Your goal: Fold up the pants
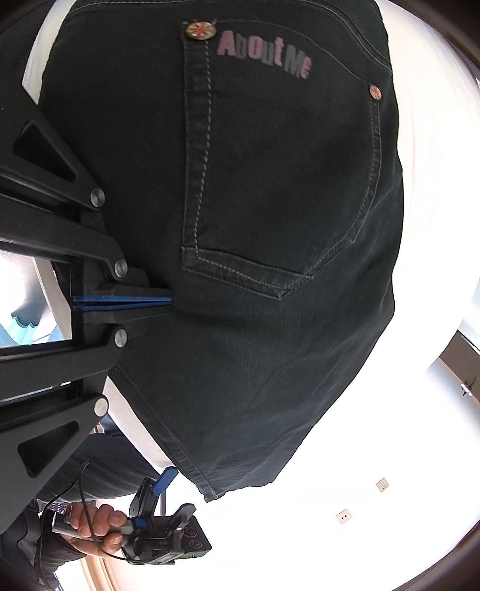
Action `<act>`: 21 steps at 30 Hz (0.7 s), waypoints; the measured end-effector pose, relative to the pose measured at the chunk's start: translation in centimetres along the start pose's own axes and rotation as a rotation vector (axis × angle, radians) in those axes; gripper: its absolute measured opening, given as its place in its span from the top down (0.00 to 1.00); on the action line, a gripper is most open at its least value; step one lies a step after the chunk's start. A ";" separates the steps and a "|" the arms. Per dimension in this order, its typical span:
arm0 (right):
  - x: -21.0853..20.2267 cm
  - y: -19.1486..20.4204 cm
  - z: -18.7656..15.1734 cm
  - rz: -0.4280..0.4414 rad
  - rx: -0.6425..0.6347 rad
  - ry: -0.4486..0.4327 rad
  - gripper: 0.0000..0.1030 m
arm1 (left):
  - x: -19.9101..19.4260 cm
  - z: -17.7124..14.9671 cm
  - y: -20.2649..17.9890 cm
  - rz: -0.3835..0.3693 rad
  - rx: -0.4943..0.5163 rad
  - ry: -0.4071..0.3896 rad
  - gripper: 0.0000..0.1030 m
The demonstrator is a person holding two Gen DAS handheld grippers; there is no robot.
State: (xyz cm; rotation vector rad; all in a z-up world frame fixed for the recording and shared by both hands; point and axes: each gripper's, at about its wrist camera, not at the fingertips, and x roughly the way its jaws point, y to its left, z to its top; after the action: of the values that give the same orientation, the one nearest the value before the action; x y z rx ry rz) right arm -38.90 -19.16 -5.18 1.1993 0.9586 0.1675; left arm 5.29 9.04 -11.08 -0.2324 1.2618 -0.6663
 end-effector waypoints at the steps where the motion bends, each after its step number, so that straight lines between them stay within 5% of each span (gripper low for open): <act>1: 0.3 -0.6 -0.5 0.014 0.013 0.004 0.39 | 0.0 0.0 0.1 -0.004 -0.006 -0.001 0.96; 6: 2.3 -2.3 -0.8 0.108 0.148 0.035 0.39 | -0.1 -0.2 0.4 -0.003 -0.008 0.002 0.96; 17: 6.0 -2.1 -0.9 0.134 0.203 0.090 0.45 | 0.0 -0.1 0.3 0.002 -0.008 0.005 0.96; 19: 6.9 -1.6 -0.7 0.134 0.209 0.103 0.57 | 0.1 0.0 0.1 0.005 -0.004 0.008 0.96; 21: 7.4 -1.4 -0.6 0.115 0.195 0.114 0.80 | 0.1 0.1 -0.1 0.012 -0.001 0.011 0.96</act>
State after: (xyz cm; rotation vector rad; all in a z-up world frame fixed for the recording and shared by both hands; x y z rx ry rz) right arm -35.29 -14.99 -10.38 1.4375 1.0234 0.2403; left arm 5.37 8.88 -11.12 -0.2220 1.2734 -0.6573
